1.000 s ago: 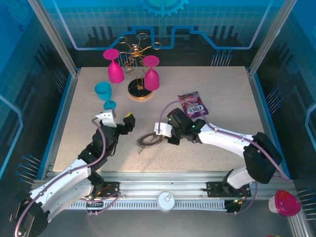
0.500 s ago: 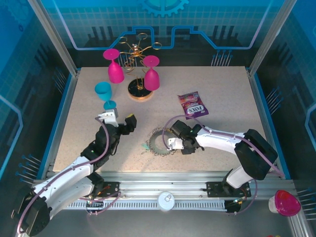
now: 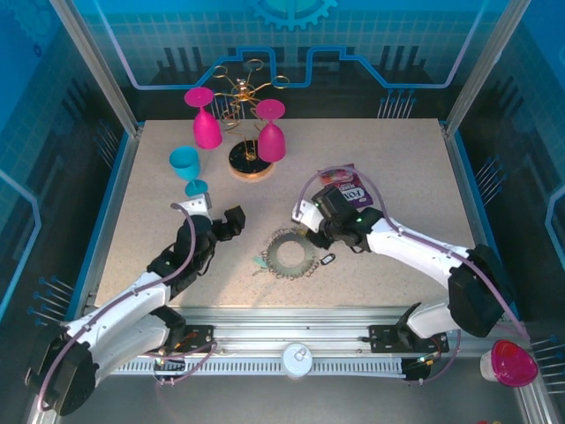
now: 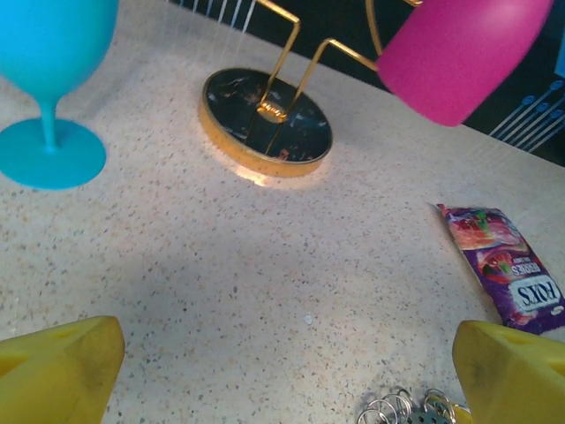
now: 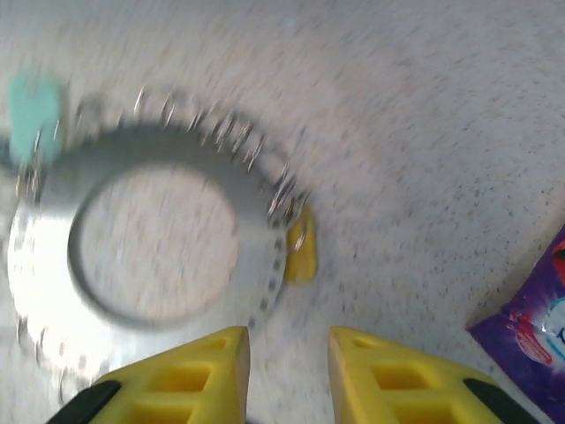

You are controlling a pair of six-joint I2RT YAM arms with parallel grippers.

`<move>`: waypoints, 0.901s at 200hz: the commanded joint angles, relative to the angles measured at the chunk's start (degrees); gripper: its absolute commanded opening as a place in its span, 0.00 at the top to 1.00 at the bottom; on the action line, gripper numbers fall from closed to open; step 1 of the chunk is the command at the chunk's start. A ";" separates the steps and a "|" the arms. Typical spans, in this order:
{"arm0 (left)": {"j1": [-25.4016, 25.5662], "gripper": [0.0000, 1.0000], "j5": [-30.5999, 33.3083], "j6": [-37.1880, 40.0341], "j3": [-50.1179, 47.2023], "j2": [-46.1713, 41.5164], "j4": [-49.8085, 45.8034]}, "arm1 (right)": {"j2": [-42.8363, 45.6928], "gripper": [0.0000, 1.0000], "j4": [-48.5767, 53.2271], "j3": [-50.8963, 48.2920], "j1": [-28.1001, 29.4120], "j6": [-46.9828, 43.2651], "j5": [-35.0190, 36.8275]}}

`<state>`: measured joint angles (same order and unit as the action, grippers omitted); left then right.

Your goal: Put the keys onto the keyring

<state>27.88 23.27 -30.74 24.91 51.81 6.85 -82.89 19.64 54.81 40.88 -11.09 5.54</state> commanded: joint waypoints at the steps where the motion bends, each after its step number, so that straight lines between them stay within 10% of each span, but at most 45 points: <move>1: -1.25 0.02 -2.69 -5.57 4.99 3.10 -7.61 | -7.66 0.73 -6.64 4.49 -0.59 23.65 0.08; 59: -1.77 0.01 -7.23 -7.90 7.17 8.94 -8.27 | -25.99 0.84 19.03 26.26 -0.72 33.97 2.82; 180: -1.95 0.01 -9.34 -8.63 7.09 10.07 -8.52 | -32.09 0.77 22.68 34.03 0.06 27.63 -5.79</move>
<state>26.39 15.07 -37.67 30.72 61.58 -0.23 -111.74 39.64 84.64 39.70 18.31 2.02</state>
